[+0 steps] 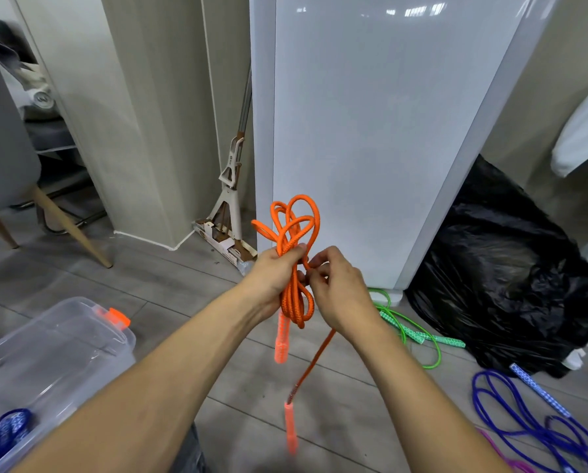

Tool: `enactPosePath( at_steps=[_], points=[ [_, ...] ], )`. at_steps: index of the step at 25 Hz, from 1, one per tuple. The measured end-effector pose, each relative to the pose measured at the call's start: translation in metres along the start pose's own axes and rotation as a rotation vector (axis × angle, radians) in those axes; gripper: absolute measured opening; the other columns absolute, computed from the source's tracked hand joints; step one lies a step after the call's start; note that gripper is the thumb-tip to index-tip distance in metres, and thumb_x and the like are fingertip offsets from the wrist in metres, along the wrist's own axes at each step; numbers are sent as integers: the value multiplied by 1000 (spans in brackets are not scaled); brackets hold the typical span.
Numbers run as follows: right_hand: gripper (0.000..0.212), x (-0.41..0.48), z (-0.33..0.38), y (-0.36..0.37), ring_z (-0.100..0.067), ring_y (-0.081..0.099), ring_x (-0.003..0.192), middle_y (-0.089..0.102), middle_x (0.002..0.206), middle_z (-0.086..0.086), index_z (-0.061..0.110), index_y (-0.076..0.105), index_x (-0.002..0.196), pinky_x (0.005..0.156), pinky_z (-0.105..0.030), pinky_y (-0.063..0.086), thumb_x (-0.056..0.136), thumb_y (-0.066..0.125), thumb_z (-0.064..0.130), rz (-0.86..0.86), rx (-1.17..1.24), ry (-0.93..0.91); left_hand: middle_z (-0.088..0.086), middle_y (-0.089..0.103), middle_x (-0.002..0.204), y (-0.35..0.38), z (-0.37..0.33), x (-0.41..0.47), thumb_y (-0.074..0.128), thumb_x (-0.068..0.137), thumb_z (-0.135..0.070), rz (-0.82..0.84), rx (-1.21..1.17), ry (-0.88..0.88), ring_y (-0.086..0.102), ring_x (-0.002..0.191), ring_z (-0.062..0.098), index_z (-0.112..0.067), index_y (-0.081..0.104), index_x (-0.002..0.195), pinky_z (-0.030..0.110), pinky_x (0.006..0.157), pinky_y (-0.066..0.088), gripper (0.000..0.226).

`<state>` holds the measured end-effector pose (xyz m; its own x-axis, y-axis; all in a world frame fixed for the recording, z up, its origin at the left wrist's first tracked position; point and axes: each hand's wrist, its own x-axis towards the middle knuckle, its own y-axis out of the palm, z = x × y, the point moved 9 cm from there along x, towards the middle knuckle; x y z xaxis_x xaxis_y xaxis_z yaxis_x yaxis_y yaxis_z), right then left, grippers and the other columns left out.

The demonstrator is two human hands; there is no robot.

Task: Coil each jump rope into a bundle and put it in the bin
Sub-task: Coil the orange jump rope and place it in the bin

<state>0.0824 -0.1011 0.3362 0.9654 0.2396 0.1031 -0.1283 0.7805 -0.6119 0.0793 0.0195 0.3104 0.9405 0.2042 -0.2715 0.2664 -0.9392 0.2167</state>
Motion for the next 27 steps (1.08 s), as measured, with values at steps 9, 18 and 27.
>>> enactPosePath(
  at_steps=[9, 18, 27],
  points=[
    [12, -2, 6, 5, -13, 70, 95, 75, 100, 5, 24, 67, 104, 88, -33, 57, 94, 64, 18, 33, -35, -42, 4, 60, 72, 2, -17, -6, 56, 99, -20, 80, 386, 162, 56, 68, 13, -12, 63, 86, 25, 65, 46, 17],
    [21, -3, -20, -4, -12, 51, 45, 59, 54, 5, 20, 71, 81, 54, -27, 43, 96, 65, 34, 363, -10, 67, 3, 42, 59, -42, 0, 21, 48, 85, -12, -41, 20, -164, 40, 45, 16, -1, 51, 80, 26, 47, 40, 13],
    [8, -2, -8, -62, -8, 48, 58, 59, 62, 2, 24, 75, 80, 60, -26, 41, 86, 78, 29, 188, -37, -99, 12, 58, 96, -24, 16, 9, 40, 99, -29, 281, 1162, -37, 52, 78, 25, -12, 55, 109, 35, 72, 42, 25]
  ],
)
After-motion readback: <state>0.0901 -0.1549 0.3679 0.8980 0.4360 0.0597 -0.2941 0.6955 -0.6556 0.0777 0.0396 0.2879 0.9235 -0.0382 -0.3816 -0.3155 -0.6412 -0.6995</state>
